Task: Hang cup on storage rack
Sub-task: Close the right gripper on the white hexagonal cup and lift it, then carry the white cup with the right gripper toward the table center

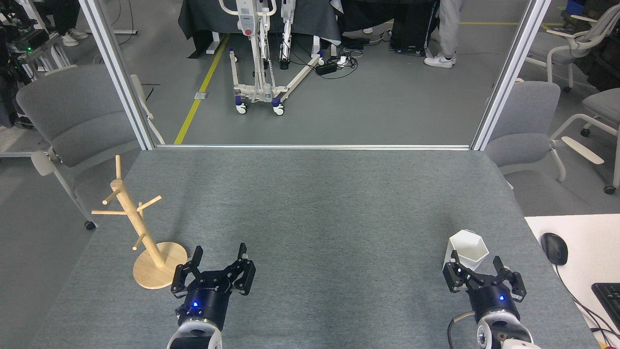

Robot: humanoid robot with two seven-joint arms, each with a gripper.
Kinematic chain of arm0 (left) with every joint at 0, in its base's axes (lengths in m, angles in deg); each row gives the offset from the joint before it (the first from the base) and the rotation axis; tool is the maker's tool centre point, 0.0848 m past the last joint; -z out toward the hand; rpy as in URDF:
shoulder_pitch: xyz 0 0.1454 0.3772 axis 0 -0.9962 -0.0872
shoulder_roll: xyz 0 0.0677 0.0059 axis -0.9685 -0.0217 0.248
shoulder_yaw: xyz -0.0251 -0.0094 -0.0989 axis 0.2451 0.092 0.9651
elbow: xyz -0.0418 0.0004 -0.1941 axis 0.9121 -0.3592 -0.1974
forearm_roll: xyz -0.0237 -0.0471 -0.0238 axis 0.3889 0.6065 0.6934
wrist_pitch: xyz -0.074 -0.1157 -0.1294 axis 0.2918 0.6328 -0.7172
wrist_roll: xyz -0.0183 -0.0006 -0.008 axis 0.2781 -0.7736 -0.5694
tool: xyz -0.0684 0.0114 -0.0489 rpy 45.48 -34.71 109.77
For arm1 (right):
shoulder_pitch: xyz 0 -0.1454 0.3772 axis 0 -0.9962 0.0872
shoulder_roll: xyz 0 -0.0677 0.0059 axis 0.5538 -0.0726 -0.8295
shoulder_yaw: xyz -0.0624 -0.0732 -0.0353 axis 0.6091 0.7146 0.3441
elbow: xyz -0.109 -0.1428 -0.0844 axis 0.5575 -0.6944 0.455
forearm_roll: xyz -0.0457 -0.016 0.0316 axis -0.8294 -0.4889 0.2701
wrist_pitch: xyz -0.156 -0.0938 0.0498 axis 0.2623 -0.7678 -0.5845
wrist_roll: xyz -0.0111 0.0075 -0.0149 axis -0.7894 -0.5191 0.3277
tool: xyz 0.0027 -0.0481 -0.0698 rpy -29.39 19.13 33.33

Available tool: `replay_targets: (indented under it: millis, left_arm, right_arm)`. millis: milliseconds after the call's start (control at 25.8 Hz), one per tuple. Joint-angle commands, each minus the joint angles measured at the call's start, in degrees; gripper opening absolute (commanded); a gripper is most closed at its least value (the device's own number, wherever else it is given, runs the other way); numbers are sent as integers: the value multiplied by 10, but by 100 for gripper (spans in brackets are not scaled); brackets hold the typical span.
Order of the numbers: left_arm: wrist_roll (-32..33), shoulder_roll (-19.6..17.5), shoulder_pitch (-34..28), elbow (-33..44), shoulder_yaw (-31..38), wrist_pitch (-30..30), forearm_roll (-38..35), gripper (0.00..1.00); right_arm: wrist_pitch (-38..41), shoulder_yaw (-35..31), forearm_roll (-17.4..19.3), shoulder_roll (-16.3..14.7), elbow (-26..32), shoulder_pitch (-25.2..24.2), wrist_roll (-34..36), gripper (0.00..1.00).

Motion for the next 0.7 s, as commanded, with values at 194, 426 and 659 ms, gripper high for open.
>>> replay_targets:
  millis: [194, 426, 659]
  left_arm:
    - [-2, -1, 2, -11, -1, -10, 0, 99]
    - [-2, 0, 8, -25, 0, -10, 0, 99]
    - [-2, -1, 12, -25, 1, -10, 0, 99]
  right_arm:
    - [0, 1, -1, 0, -25, 24, 1, 100]
    - [0, 1, -4, 1, -33, 26, 1, 100]
    - [1, 4, -5, 0, -50, 44, 1, 100]
